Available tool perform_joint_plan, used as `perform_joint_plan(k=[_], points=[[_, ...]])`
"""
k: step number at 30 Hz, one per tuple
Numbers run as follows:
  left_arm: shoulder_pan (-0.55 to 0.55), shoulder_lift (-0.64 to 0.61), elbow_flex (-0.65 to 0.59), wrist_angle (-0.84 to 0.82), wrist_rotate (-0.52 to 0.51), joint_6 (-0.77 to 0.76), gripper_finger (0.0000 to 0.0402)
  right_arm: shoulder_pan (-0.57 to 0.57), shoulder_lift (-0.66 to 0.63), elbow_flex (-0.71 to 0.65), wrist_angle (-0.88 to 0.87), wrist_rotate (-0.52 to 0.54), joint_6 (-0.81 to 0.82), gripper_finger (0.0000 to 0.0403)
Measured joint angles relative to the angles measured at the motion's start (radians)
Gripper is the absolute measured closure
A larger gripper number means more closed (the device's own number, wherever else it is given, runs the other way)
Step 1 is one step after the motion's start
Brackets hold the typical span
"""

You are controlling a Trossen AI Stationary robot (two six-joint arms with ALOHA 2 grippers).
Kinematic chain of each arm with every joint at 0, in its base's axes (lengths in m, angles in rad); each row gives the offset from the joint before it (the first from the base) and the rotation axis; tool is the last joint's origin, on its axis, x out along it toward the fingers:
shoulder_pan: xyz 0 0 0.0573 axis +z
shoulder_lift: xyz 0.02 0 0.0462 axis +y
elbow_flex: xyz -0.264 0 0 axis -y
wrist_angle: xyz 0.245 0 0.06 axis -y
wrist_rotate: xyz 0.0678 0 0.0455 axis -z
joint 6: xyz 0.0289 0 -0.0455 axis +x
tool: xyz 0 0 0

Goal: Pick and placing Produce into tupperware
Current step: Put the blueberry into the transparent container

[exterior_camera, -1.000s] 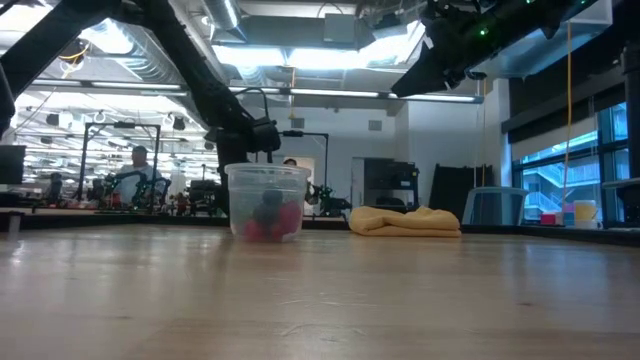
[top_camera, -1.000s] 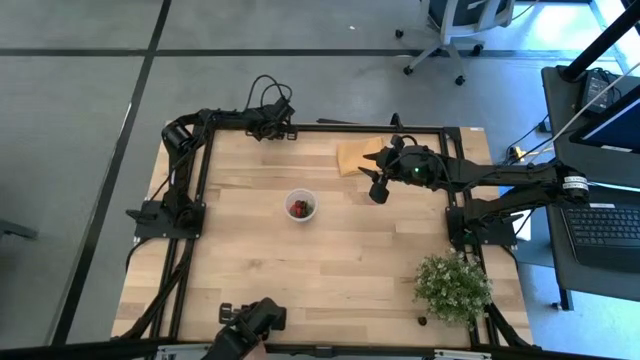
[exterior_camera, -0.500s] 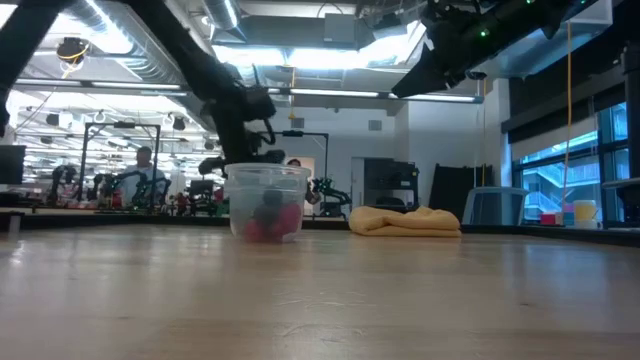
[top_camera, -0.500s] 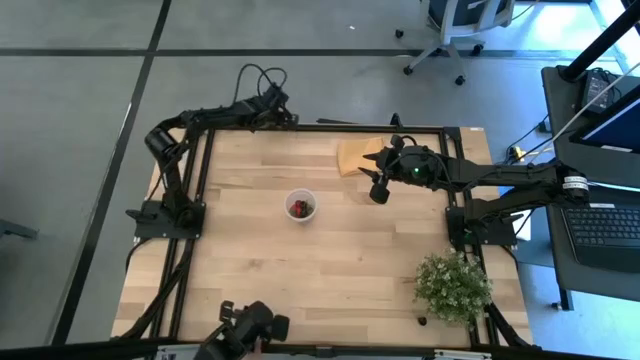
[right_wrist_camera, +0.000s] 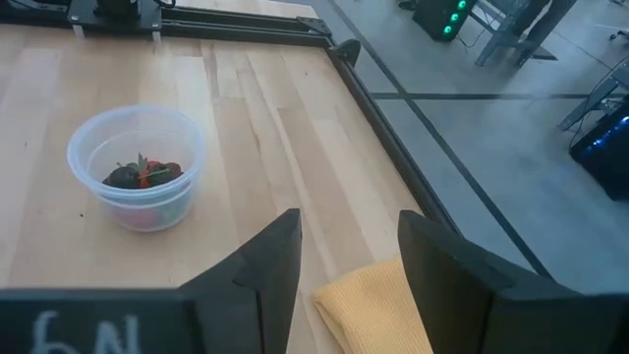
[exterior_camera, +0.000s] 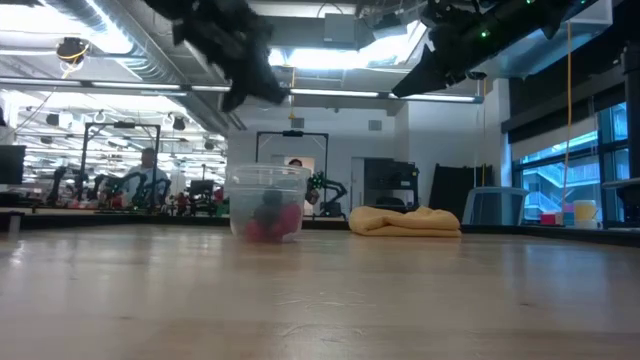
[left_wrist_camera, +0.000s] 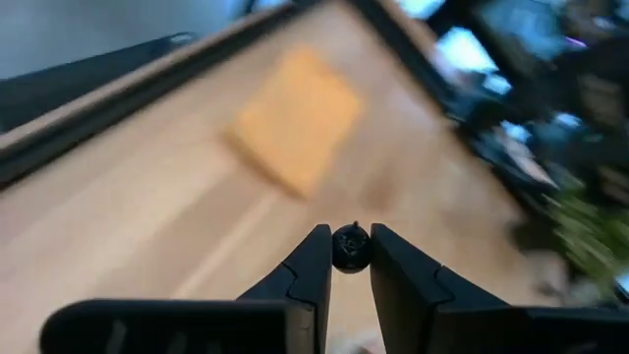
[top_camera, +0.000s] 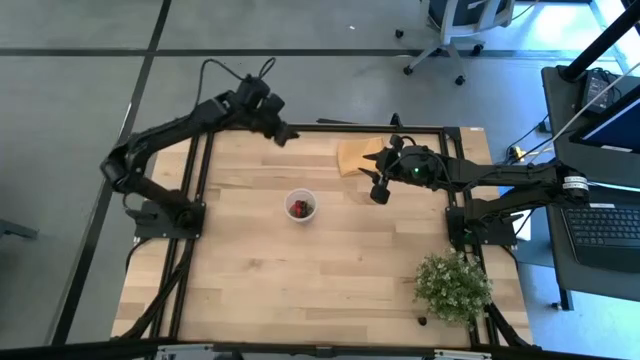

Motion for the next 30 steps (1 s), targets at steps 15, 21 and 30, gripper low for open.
perform_joint_plan(k=[15,21,30], points=[[-0.452,-0.136,0.000,-0.107,-0.115,0.235,0.0350,0.000,0.000,0.000,0.011,-0.002,0.165,0.0229],[-0.574,-0.075,-0.001,-0.233,-0.280,0.235,0.0348,0.000,0.000,0.000,0.013,-0.002,0.263,0.0229],[-0.633,0.082,-0.001,-0.254,-0.368,0.234,0.0347,0.002,0.000,0.000,0.009,-0.002,0.374,0.0229]])
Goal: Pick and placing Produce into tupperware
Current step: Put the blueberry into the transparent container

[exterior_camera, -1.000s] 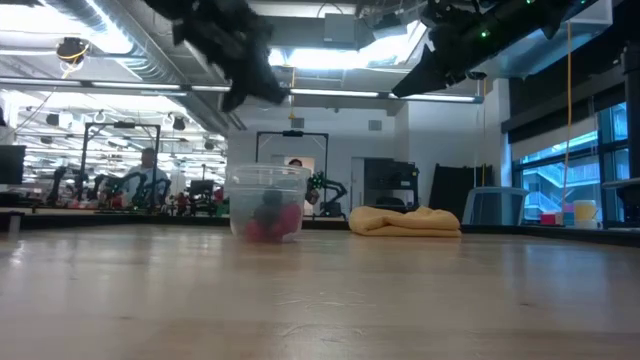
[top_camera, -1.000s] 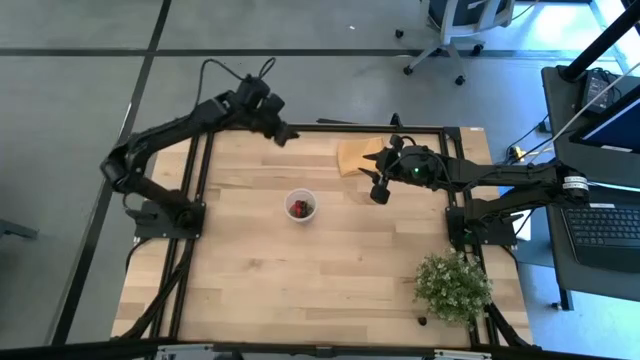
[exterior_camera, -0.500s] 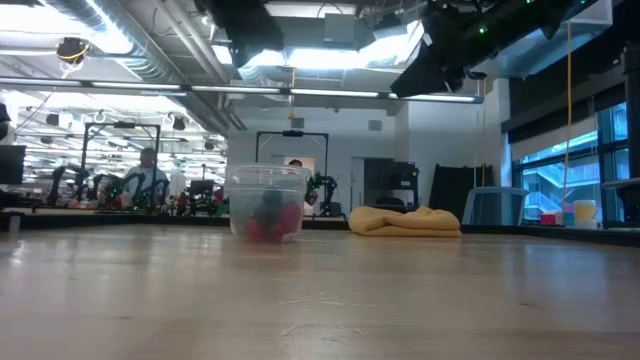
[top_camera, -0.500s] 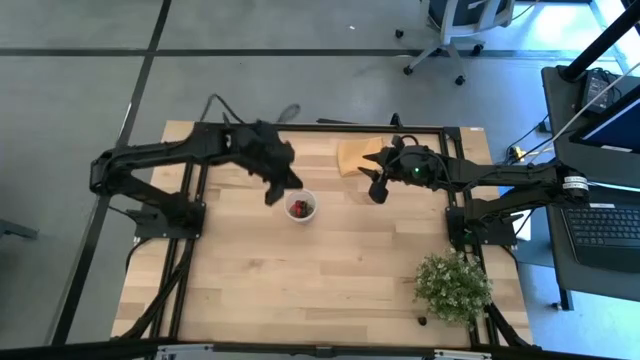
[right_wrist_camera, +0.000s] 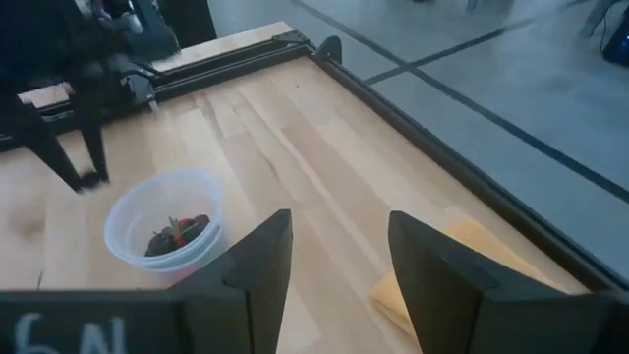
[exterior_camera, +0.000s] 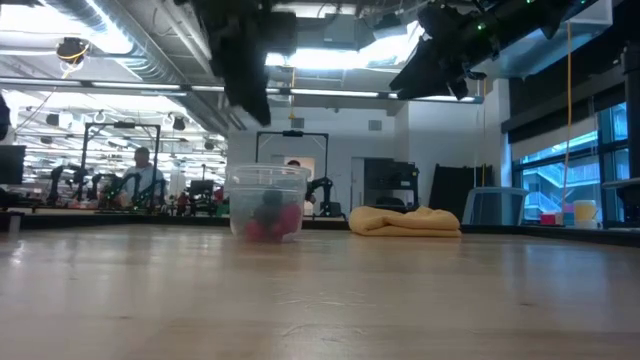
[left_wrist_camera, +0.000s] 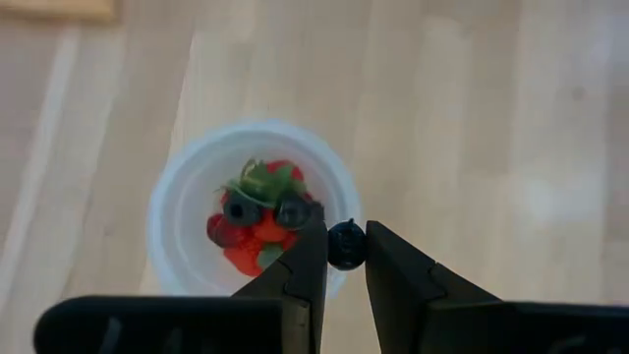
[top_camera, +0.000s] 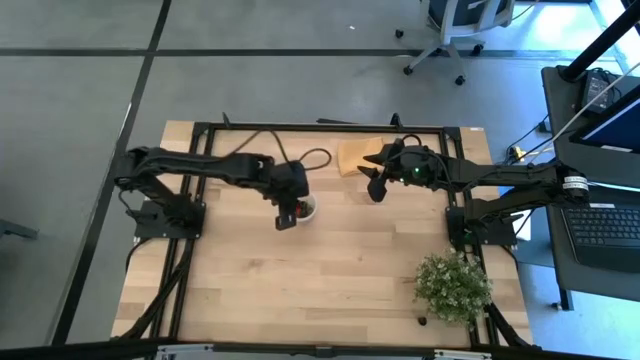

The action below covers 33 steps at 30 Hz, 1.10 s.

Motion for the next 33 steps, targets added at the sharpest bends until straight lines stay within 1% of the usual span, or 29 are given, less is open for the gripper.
perform_joint_plan(k=[7,11,16,21,33], points=[[0.009,0.123,0.000,0.000,-0.031,0.021,0.0347,0.000,0.000,0.000,-0.001,0.000,0.051,0.0229],[0.014,0.166,0.000,0.004,-0.093,0.028,0.0347,0.000,0.000,0.000,-0.001,0.000,0.076,0.0229],[0.023,0.209,0.000,0.004,-0.097,0.030,0.0347,0.000,0.000,0.000,-0.001,0.000,0.077,0.0229],[0.023,0.224,0.000,0.004,-0.097,0.053,0.0346,0.000,0.000,0.000,-0.001,0.000,0.076,0.0229],[0.023,0.224,0.000,0.008,-0.097,0.056,0.0346,0.000,0.000,0.000,-0.001,0.001,0.072,0.0229]])
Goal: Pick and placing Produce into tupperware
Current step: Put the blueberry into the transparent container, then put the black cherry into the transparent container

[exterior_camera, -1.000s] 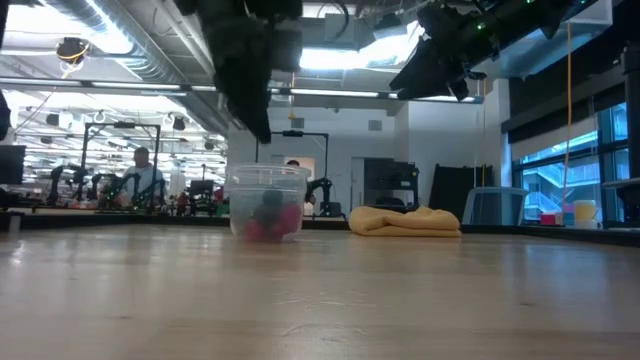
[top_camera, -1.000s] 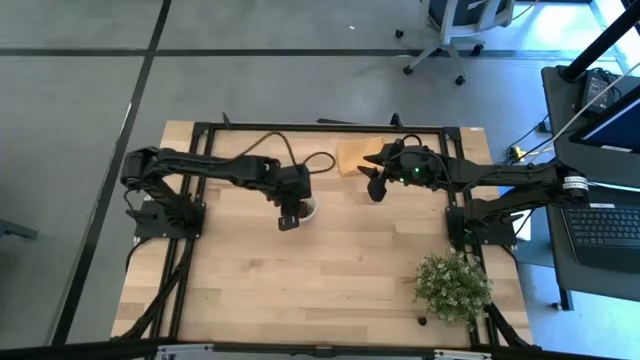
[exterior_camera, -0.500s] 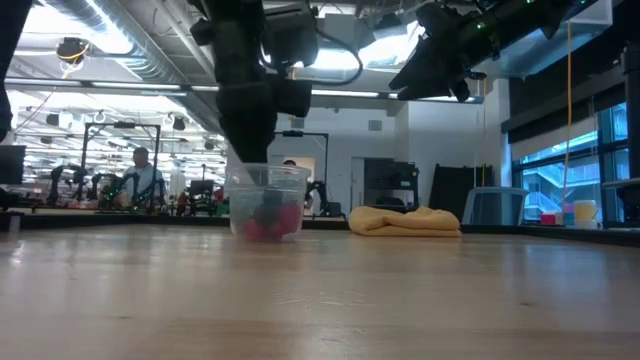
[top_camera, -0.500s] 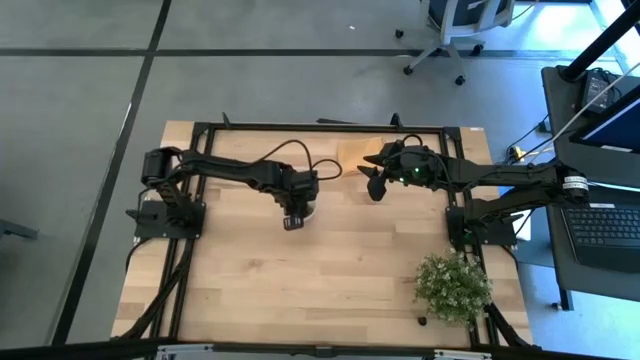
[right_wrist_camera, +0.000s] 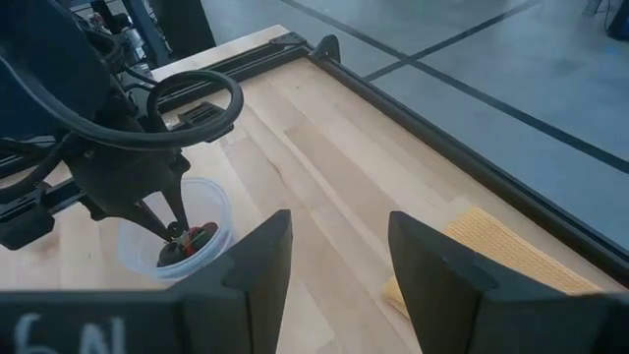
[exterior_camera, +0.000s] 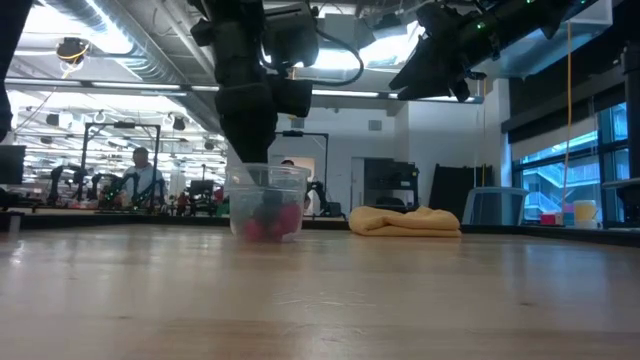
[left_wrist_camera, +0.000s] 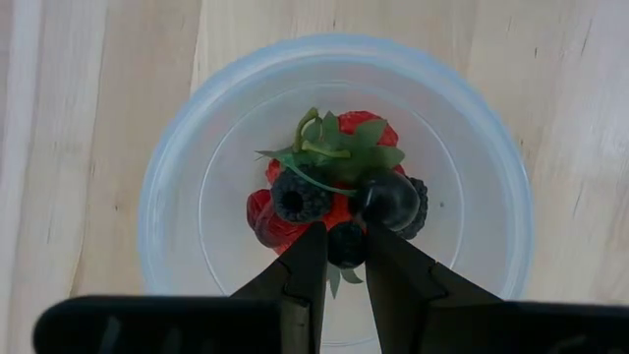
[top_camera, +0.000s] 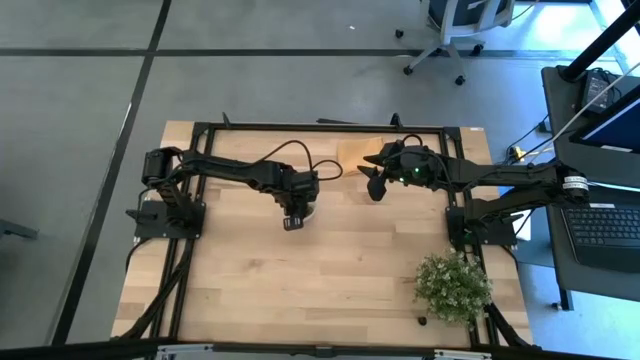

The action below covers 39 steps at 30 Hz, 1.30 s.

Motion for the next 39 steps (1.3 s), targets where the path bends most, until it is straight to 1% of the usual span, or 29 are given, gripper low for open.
perform_joint_plan(k=[4,12,15,21,24,27,30,34,36,39], points=[[0.000,0.000,0.000,0.001,0.000,0.000,0.0334,0.000,0.000,0.000,0.000,0.000,-0.001,0.0229],[0.000,0.000,0.000,0.002,0.000,0.000,0.0250,0.000,0.000,0.000,0.000,0.000,-0.039,0.0229],[0.000,0.000,0.000,0.002,0.000,-0.004,0.0228,0.000,0.000,0.000,0.000,0.001,-0.055,0.0229],[0.000,0.000,0.017,-0.018,0.000,-0.017,0.0218,0.000,0.000,0.002,-0.002,0.000,-0.063,0.0229],[0.000,-0.010,0.055,-0.026,0.000,-0.026,0.0218,0.014,0.000,0.038,-0.017,-0.013,-0.149,0.0229],[0.000,-0.055,0.086,-0.012,0.000,-0.001,0.0218,0.050,0.000,0.138,-0.095,-0.025,-0.236,0.0229],[0.000,-0.125,0.092,0.029,0.000,0.017,0.0218,0.103,0.000,0.282,-0.243,-0.026,-0.267,0.0229],[0.006,-0.239,0.069,0.148,-0.001,0.017,0.0218,0.231,0.020,0.498,-0.429,-0.018,-0.351,0.0229],[0.006,-0.287,0.055,0.203,-0.002,0.017,0.0218,0.310,0.055,0.610,-0.512,0.033,-0.375,0.0229],[0.005,-0.338,0.045,0.223,0.000,0.018,0.0218,0.415,0.135,0.784,-0.642,0.159,-0.380,0.0229]])
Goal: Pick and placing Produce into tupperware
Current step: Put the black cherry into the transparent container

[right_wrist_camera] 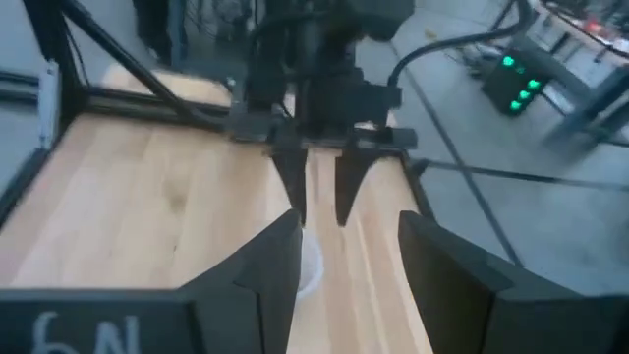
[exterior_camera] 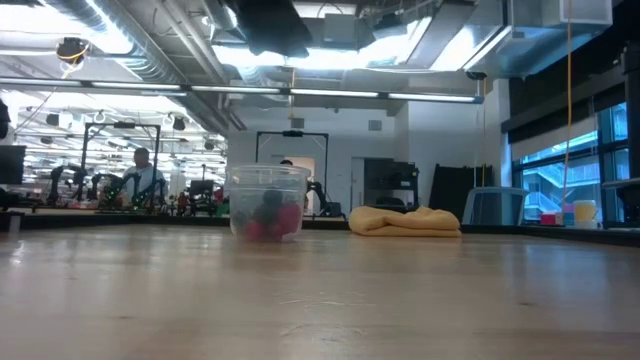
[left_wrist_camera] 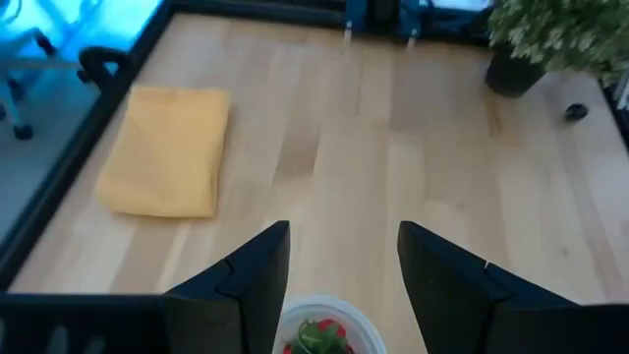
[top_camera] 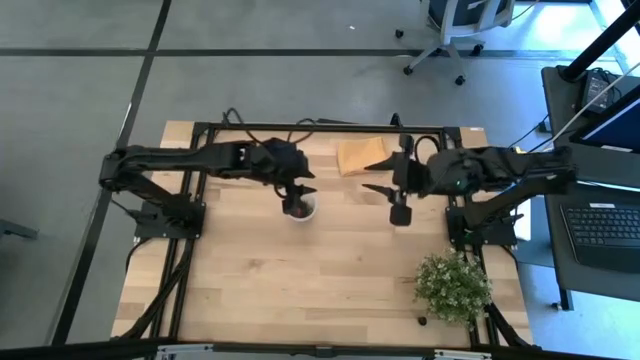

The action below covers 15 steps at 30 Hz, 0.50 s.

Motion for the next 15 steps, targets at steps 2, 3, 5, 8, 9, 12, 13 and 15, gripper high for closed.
perform_joint_plan(k=[2,3,5,8,9,12,13,15], points=[[0.000,-0.025,-0.006,-0.004,0.000,0.000,0.0217,0.053,0.072,0.111,-0.111,0.051,0.021,0.0229],[0.000,-0.031,-0.009,-0.003,0.000,0.000,0.0217,0.074,0.109,0.166,-0.163,0.056,0.042,0.0229],[0.000,-0.036,-0.017,-0.008,0.000,0.000,0.0217,0.111,0.193,0.263,-0.281,0.058,0.101,0.0229],[-0.003,-0.037,-0.030,-0.011,0.001,0.000,0.0217,0.158,0.318,0.385,-0.457,0.056,0.209,0.0229],[-0.003,-0.037,-0.039,-0.008,0.002,0.000,0.0217,0.171,0.360,0.421,-0.519,0.053,0.247,0.0229],[-0.003,-0.034,-0.069,-0.013,0.009,-0.001,0.0217,0.203,0.482,0.517,-0.674,-0.022,0.362,0.0229],[-0.003,-0.033,-0.079,-0.013,0.009,-0.004,0.0217,0.212,0.519,0.545,-0.718,-0.063,0.397,0.0229],[-0.003,-0.033,-0.098,-0.015,0.009,-0.028,0.0217,0.228,0.588,0.593,-0.784,-0.141,0.456,0.0229]])
